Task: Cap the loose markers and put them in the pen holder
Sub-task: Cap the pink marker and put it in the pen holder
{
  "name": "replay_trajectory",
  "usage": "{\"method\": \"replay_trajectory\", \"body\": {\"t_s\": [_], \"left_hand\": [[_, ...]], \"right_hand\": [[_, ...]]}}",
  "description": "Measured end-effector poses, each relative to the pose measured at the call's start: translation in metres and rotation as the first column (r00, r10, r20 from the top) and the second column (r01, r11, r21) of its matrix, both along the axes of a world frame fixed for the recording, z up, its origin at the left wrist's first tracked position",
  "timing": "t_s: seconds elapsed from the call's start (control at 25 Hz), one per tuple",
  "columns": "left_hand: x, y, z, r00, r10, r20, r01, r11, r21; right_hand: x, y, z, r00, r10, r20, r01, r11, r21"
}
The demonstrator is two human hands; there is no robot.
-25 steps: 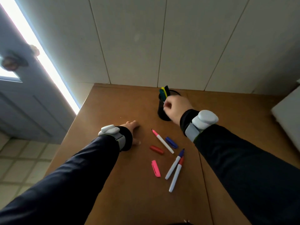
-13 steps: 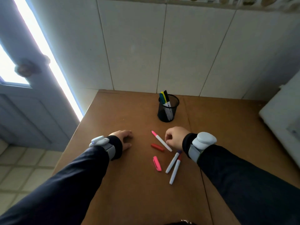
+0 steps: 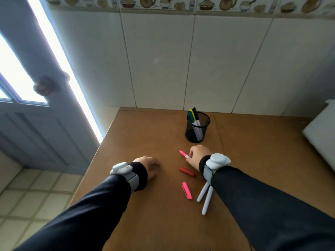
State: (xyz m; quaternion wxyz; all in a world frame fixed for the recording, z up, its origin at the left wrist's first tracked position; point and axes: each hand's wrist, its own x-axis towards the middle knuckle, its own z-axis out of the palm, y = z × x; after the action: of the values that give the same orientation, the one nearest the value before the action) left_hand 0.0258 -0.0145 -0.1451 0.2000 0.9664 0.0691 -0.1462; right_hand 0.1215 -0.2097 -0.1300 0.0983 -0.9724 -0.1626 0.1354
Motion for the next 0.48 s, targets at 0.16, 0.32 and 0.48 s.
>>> {"method": "replay_trajectory", "body": {"t_s": [0.16,0.32,0.48], "left_hand": [[0.009,-0.042,0.005,0.958,-0.287,-0.005,0.285,0.955,-0.077],[0.012,-0.086,-0.011,0.879,-0.477,-0.021,0.475,0.878,-0.055],[0.019,-0.097,-0.003,0.886,-0.458,-0.071,0.46,0.888,0.007]], "right_hand": [[0.011,-0.033,0.016,0.994,-0.113,-0.005,0.112,0.975,0.192],[0.008,-0.085,0.019,0.992,-0.126,-0.022,0.128,0.983,0.134],[0.003,-0.098,0.014,0.996,-0.091,-0.004,0.091,0.994,0.063]]}}
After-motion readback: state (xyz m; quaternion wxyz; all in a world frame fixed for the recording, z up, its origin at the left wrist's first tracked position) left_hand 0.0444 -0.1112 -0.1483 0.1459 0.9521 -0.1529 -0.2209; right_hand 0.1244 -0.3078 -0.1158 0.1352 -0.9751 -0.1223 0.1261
